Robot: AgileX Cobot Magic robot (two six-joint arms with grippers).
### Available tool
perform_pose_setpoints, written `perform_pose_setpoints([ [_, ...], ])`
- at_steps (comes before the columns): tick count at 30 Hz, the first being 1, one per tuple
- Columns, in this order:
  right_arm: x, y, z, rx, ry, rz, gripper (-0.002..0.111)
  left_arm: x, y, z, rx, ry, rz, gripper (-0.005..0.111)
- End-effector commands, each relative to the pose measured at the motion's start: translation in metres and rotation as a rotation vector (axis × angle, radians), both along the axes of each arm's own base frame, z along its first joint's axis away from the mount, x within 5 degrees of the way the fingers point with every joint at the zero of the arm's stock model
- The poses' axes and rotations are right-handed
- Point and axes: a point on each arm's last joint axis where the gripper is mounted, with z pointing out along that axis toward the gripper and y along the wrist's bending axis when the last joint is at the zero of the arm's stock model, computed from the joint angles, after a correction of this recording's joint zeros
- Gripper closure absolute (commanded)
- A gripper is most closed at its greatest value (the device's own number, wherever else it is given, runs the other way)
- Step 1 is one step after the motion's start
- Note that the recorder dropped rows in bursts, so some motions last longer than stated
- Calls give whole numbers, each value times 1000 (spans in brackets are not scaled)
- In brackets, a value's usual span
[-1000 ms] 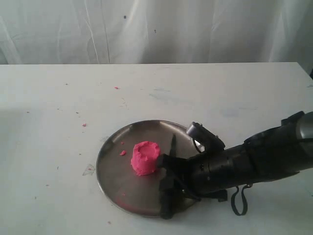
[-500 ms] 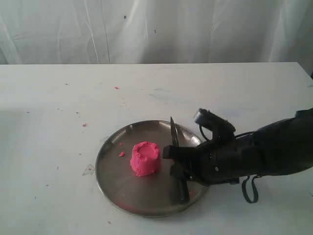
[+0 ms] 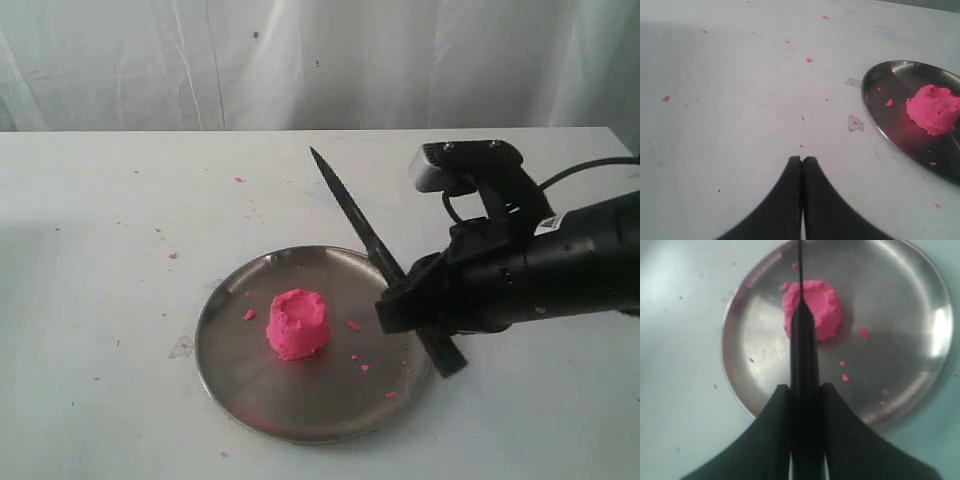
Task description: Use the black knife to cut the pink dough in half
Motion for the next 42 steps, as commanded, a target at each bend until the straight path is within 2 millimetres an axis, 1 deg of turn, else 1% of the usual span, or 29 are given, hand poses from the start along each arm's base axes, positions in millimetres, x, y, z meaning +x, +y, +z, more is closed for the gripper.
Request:
perform_pose_setpoints([
  [1, -3, -12, 15, -176, 12, 22, 103, 0, 0, -1, -9, -2, 5, 107],
  [5, -5, -10, 25, -192, 47, 59, 103, 0, 0, -1, -9, -2, 5, 107],
  [10, -10, -3, 32, -201, 66, 113, 103, 0, 0, -1, -9, -2, 5, 107],
  [14, -16, 3, 32, -214, 78, 157, 103, 0, 0, -1, -9, -2, 5, 107],
  [17, -20, 7, 32, -223, 76, 184, 103, 2, 1, 3, -31, -44, 22, 107],
  [19, -21, 9, 31, -227, 75, 193, 103, 2, -2, 6, -212, -50, 49, 107],
  [21, -19, 11, 31, -238, 71, 199, 103, 2, -4, 7, -348, -35, 64, 107],
  [26, -13, 14, 21, -257, 96, 200, 103, 6, 2, 22, -435, -196, 129, 107],
  [29, -11, 18, 15, -281, 112, 217, 103, 6, 3, 26, -633, -213, 170, 107],
  [30, -12, 20, 13, -290, 111, 226, 103, 6, 3, 28, -656, -209, 166, 107],
  [32, -11, 23, 10, -312, 105, 242, 103, 3, -1, 43, -625, -216, 120, 107],
  [33, -10, 24, 8, -326, 103, 252, 103, 0, -3, 54, -587, -222, 84, 107],
  [37, -5, 31, 2, -378, 104, 275, 103, -17, -12, 102, -373, -284, -77, 107],
  [39, 0, 35, 1, -402, 96, 267, 103, -19, -16, 117, -298, -260, -133, 107],
  [40, 3, 36, 2, -408, 93, 261, 103, -17, -18, 123, -261, -238, -156, 107],
  [42, 7, 37, 2, -425, 85, 254, 103, -9, -21, 129, -204, -174, -192, 107],
])
